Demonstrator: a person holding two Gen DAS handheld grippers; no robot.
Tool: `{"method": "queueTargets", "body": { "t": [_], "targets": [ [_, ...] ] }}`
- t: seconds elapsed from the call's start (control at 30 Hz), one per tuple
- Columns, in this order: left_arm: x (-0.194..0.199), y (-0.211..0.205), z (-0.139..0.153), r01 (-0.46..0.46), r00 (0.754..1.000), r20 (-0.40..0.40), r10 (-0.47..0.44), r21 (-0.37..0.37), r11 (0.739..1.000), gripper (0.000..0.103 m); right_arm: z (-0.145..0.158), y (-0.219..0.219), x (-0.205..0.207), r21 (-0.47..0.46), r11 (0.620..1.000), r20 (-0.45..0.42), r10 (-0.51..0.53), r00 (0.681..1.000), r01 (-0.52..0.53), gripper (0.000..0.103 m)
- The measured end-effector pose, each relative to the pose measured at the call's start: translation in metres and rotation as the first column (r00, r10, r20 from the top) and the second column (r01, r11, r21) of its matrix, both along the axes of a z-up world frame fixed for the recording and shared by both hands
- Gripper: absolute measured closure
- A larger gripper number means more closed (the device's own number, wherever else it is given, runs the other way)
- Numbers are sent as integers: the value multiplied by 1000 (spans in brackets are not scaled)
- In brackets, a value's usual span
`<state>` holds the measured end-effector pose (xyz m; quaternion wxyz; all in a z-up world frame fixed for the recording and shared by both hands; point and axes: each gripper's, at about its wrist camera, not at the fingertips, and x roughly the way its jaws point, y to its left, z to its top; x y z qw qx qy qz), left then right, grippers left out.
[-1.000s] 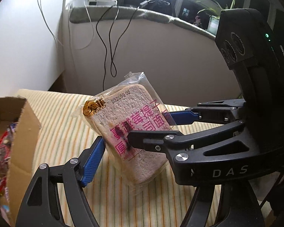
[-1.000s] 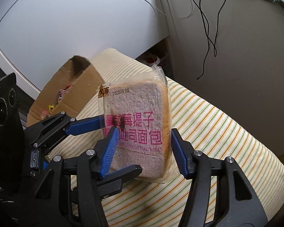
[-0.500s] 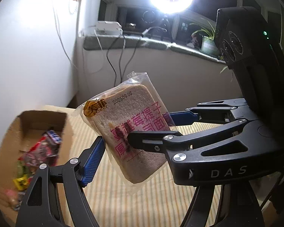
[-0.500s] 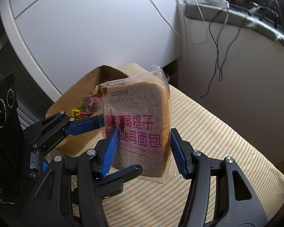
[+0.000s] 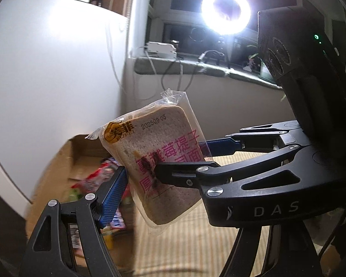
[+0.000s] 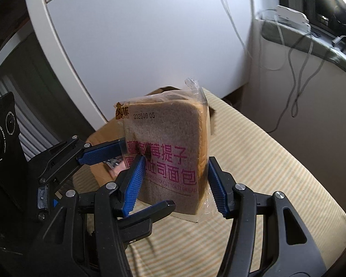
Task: Organize snacks
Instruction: 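Lift the bread loaf with both tools and carry it over the box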
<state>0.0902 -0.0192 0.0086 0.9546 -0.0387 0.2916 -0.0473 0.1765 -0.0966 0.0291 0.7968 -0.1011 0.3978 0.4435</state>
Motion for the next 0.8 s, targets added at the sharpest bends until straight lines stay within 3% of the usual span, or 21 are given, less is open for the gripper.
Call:
{"method": "queueTargets", "body": {
  "t": [0.5, 0.8],
  "targets": [
    [-14, 70, -11, -90, 996, -27, 91, 12, 996, 30, -18, 85, -2, 1, 997, -58, 81, 995, -81, 46],
    [1, 86, -24, -112, 992, -63, 113, 17, 994, 30, -42, 103, 13, -3, 997, -117, 80, 990, -80, 46]
  ]
}}
